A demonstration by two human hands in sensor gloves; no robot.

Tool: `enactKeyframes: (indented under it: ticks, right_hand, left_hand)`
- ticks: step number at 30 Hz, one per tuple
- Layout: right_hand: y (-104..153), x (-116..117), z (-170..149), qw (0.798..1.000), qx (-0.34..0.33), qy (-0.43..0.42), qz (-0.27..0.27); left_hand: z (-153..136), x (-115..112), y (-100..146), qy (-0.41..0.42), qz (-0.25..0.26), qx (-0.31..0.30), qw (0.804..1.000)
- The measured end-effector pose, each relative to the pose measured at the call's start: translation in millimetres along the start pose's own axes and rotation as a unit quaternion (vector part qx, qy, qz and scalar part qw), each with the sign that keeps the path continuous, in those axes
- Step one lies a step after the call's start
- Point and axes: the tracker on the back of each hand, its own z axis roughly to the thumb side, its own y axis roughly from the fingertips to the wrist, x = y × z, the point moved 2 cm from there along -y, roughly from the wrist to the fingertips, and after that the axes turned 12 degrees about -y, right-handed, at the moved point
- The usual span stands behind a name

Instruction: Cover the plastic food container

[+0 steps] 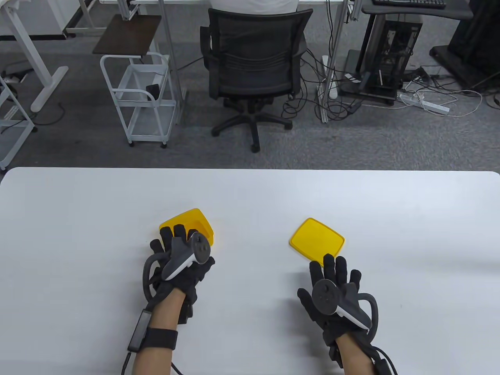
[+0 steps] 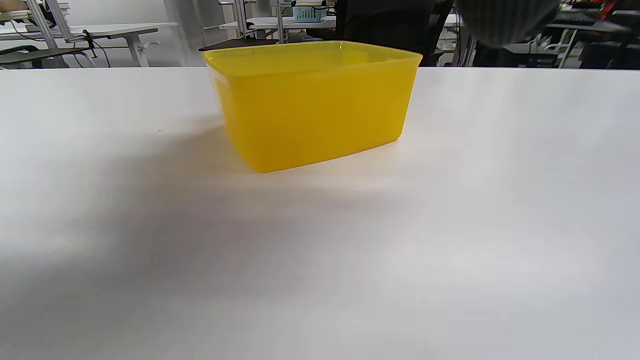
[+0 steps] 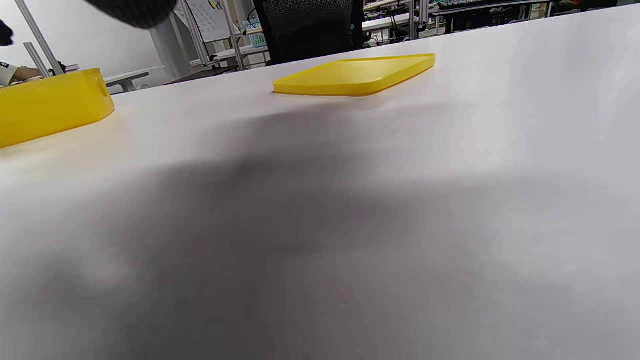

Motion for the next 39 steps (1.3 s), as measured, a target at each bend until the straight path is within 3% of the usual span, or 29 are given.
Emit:
enactKeyframes:
  ticks: [8,20,27,33,39]
  right_hand:
    - [-5.4,6.2,-5.6,1.0,0.008,0.011,0.004]
    - [-5.0,5.6,1.4,0.999,0.012,0.03,0.003]
    - [-5.5,5.9,0.1,0.999,0.013,0.03,0.002]
    - [-4.7,4.3,-1.8,1.0,0.009,0.028,-0.004]
    - [-3.8,2.9,-2.8,0.999,0.009,0.029,-0.009]
  left_hand:
    - [25.5,-6.2,-45.9,-0.116,-0.036,0.07,0.99]
    - [28.9,-5.8,-48.9,-0.124,0.014,0.051,0.991]
    - [40.4,9.8,-26.8,-0.145,0.043,0.007,0.988]
    - [75.8,25.7,14.3,-0.166,0.107,-0.085,0.977]
    - [109.8,21.1,57.9,-0.166,0.137,-0.175,0.961]
